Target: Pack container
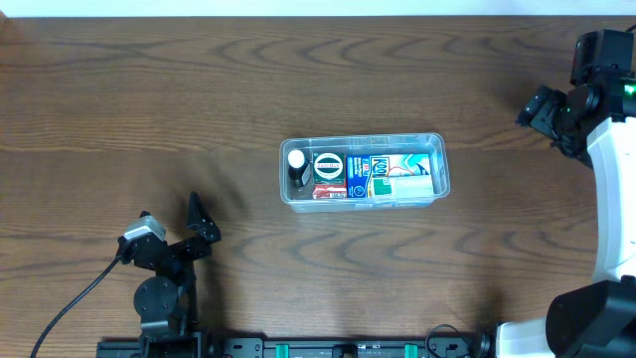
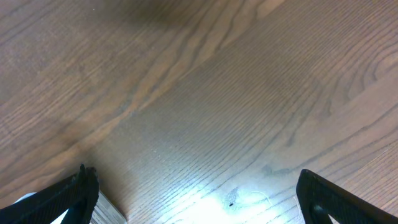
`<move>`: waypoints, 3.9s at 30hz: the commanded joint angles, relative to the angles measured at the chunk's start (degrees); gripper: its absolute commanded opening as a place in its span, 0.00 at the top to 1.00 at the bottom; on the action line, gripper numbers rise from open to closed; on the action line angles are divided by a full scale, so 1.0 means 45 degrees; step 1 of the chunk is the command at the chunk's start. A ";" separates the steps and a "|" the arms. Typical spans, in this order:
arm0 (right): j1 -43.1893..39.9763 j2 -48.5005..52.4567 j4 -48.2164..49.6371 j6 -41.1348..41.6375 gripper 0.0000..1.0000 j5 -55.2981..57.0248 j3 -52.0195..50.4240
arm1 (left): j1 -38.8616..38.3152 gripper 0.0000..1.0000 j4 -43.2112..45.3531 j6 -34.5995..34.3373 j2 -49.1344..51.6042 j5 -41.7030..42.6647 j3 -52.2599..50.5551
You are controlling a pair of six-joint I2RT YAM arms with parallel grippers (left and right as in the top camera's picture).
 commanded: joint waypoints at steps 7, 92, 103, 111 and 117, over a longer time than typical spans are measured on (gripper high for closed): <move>0.0000 0.0015 -0.0015 -0.0053 0.01 0.0131 0.0049 | 0.0063 0.02 -0.0515 0.0262 0.0015 -0.0039 -0.0248; 0.1753 -1.9268 1.4824 -0.2501 0.01 -0.3721 -2.0055 | 0.0063 0.02 -0.0515 0.0262 0.0015 -0.0039 -0.0248; 0.1753 -2.0157 1.3925 -0.3444 0.01 -0.3298 -2.0055 | 0.0068 0.02 -0.0515 0.0262 0.0015 -0.0039 -0.0248; 0.1753 -2.0580 1.3940 -0.3439 0.01 -0.3201 -2.0055 | 0.0063 0.02 -0.0515 0.0262 0.0015 -0.0039 -0.0248; 0.1753 -2.0580 1.3940 -0.3439 0.01 -0.3201 -2.0055 | 0.0068 0.02 -0.0515 0.0262 0.0015 -0.0039 -0.0248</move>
